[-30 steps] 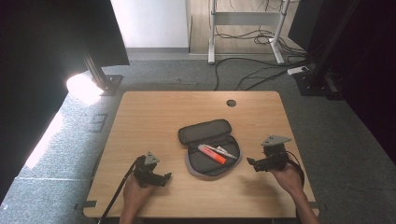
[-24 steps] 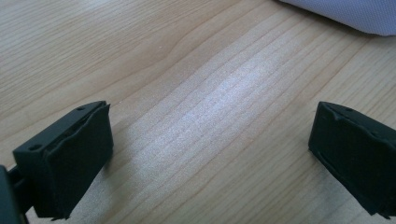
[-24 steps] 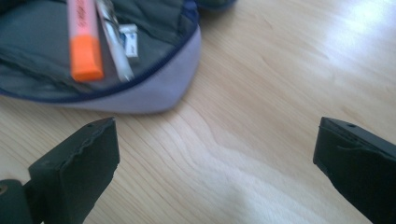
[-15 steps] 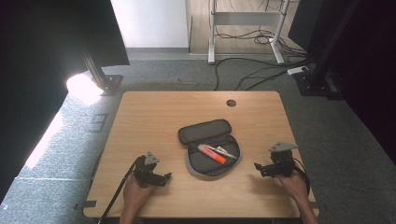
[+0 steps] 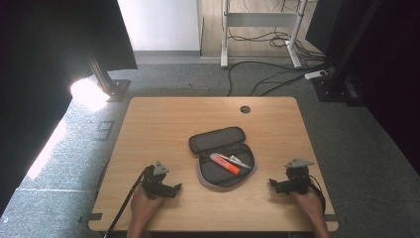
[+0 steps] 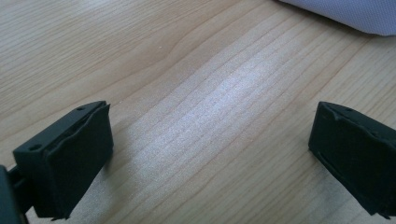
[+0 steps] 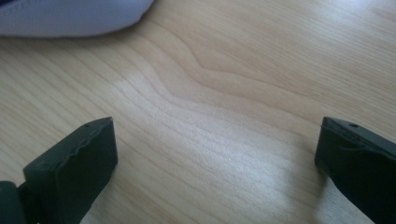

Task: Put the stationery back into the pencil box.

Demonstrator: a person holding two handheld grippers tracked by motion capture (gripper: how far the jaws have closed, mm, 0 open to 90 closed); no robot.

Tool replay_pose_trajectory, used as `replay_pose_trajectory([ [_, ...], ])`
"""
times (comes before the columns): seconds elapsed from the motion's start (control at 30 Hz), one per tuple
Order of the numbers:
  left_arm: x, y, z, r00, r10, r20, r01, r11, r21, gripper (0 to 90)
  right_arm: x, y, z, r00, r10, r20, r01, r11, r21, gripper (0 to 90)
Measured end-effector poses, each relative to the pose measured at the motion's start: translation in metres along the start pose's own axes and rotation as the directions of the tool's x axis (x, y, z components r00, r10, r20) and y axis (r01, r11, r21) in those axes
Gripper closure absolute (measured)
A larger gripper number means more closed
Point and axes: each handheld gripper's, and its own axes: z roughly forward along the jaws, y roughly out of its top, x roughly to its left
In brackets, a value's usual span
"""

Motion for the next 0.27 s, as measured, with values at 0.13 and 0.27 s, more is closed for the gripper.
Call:
replay_pose_trajectory([
  [0.13,-0.0001,0.0,0.0,1.0,0.0,-0.001,0.0,1.0,0.0,0.0,0.0012,-0.0016,-0.0001,0.9999,0.005,0.01,-0.005,1.0,-0.011,0.0],
  [0.27,-0.0017,0.0002,0.0001,0.9997,-0.017,-0.017,0.017,0.9998,-0.006,0.8,0.0034,-0.0026,-0.0009,0.9999,0.008,0.012,-0.007,1.0,-0.011,0.0],
])
